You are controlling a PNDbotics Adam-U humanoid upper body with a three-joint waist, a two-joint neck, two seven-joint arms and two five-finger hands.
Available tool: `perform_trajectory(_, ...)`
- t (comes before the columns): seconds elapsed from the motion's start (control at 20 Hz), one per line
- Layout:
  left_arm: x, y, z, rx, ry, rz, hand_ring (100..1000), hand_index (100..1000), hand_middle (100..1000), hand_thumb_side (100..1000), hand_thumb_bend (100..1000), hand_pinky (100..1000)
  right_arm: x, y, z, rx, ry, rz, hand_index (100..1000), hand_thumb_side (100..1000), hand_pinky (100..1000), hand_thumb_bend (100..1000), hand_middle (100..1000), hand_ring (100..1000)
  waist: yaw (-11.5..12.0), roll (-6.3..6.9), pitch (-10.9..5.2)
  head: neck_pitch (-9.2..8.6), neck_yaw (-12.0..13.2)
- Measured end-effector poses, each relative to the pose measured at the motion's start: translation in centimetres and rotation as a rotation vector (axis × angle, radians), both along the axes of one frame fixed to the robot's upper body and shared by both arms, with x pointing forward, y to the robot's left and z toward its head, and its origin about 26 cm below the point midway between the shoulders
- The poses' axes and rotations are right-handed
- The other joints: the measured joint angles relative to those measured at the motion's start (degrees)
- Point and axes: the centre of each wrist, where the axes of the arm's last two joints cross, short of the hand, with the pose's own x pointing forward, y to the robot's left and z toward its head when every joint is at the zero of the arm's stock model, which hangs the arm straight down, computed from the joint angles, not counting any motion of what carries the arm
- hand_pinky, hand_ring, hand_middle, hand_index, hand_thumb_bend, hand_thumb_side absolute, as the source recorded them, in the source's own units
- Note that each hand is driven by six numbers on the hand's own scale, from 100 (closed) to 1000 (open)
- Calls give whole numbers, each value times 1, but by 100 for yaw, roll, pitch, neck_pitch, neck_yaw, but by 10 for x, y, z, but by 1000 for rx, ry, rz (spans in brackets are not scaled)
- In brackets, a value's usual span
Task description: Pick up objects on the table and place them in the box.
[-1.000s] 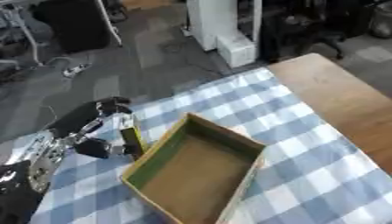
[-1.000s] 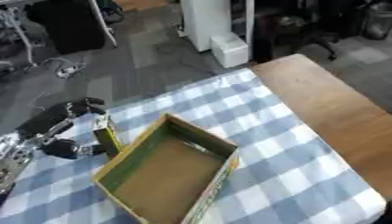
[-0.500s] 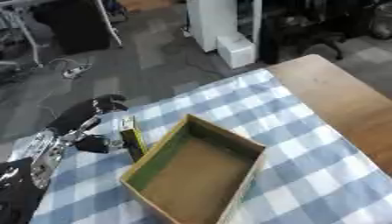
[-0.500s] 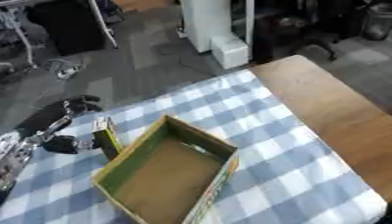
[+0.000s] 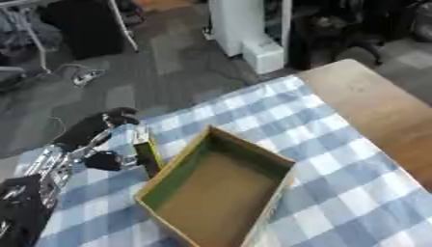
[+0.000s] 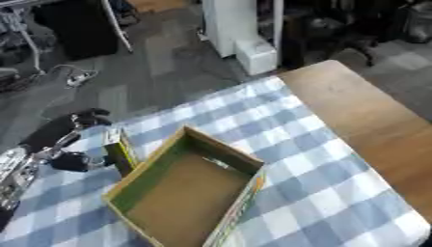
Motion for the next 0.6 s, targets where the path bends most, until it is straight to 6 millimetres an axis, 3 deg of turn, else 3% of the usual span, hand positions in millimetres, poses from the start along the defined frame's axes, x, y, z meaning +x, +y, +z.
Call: perform_trajectory(0.6, -1, 4, -5, 12, 10, 0, 767, 818, 868, 876, 638, 828, 1, 2, 5, 3, 11, 20, 629, 1000, 444, 100, 430, 408, -39, 51, 19, -41, 1)
